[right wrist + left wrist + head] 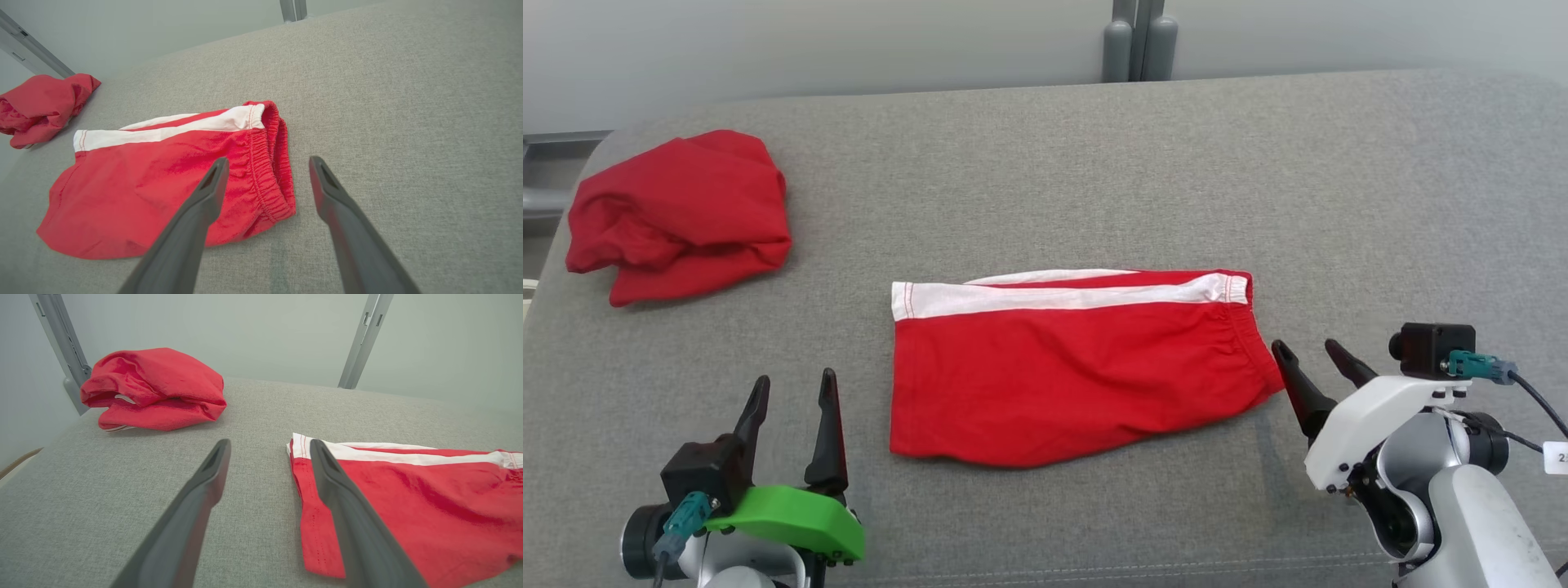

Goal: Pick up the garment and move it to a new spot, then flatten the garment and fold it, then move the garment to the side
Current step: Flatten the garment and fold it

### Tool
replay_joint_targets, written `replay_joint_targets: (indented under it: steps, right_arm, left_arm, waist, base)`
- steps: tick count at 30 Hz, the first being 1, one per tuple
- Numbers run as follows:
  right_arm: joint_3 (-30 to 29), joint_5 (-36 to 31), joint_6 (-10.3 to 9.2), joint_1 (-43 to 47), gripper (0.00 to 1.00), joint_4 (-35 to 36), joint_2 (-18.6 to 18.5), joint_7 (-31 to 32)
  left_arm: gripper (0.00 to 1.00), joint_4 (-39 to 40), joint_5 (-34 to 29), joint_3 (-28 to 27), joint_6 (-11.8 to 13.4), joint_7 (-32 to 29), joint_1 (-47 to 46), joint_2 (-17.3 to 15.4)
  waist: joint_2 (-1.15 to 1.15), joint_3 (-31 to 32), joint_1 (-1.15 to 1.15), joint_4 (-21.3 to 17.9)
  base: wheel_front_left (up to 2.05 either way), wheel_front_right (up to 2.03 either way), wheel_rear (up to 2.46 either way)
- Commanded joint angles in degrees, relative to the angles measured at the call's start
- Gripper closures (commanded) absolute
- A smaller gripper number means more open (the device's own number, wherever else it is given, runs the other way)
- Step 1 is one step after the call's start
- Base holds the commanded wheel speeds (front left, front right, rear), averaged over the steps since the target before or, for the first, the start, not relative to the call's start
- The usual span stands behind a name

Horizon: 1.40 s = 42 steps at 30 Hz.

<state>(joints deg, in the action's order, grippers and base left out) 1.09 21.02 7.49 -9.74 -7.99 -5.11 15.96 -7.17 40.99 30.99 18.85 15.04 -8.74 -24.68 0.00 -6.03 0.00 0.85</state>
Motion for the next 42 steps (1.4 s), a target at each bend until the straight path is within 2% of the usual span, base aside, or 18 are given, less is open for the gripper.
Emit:
replay_joint_targets:
  steps: [1,9,19,26,27,28,29,30,31,37,42]
  right_arm:
    - [-0.3,0.1,0.00,-0.8,0.00,-1.6,-0.3,0.3]
    - [-2.2,2.6,0.00,-5.2,0.00,-12.0,-0.2,0.9]
    - [-2.0,5.2,0.00,-11.3,0.00,-24.7,-2.4,1.4]
    - [-0.4,8.8,0.00,-12.3,0.00,-29.0,-2.3,0.8]
    - [0.2,9.3,0.00,-12.3,0.38,-29.1,-2.4,0.8]
    - [0.7,9.9,0.00,-12.3,0.57,-29.2,-2.5,0.7]
    - [1.3,10.4,0.00,-12.3,0.67,-29.3,-2.7,0.5]
    - [1.9,10.8,0.00,-12.3,0.85,-29.2,-2.9,0.1]
    - [2.3,11.4,0.00,-12.5,1.00,-29.1,-3.1,-0.2]
    - [3.2,17.1,0.00,-13.9,1.00,-28.1,-4.0,0.5]
    - [4.7,20.9,0.00,-14.4,1.00,-26.2,-7.6,3.5]
  left_arm:
    - [0.00,0.9,-0.6,-0.5,0.5,0.1,1.3,0.0]
    - [0.00,2.2,-1.3,-0.1,0.4,0.1,2.2,0.4]
    - [0.00,1.6,-1.5,0.5,0.2,-0.2,0.6,1.0]
    - [0.00,1.2,-1.3,0.9,0.0,-0.1,1.2,1.2]
    - [0.00,1.1,-1.2,0.9,0.0,-0.1,1.3,1.2]
    - [0.00,1.0,-1.2,0.9,0.0,-0.1,1.4,1.2]
    - [0.00,0.9,-1.2,1.0,-0.1,-0.1,1.5,1.2]
    - [0.00,0.9,-1.2,1.1,-0.1,-0.1,1.5,1.2]
    - [0.00,0.8,-1.2,1.1,0.0,-0.1,1.5,1.2]
    - [0.00,0.7,-1.4,1.7,0.0,-0.5,1.6,1.0]
    - [0.00,0.9,-1.2,2.1,-0.1,-0.7,1.7,1.4]
  waist:
    - [0.00,0.7,0.00,1.2]
    - [0.00,-0.3,0.00,4.3]
    - [0.00,-2.0,0.00,7.5]
    - [0.00,-1.7,0.00,8.2]
    - [0.00,-1.6,0.00,8.1]
    - [0.00,-1.5,0.00,8.0]
    - [0.00,-1.4,0.00,7.9]
    - [0.00,-1.4,0.00,7.7]
    - [0.00,-1.3,0.00,7.6]
    - [0.00,-0.8,0.00,6.2]
    - [0.00,-0.5,0.00,4.9]
  base:
    - [0.00,0.00,0.00]
    - [0.00,0.00,0.00]
    - [0.00,0.00,0.00]
    - [0.00,0.00,0.00]
    - [0.00,0.00,0.00]
    - [0.00,0.00,0.00]
    - [0.00,0.00,0.00]
    - [0.00,0.00,0.00]
    - [0.00,0.00,0.00]
    - [0.00,0.00,0.00]
    - [0.00,0.00,0.00]
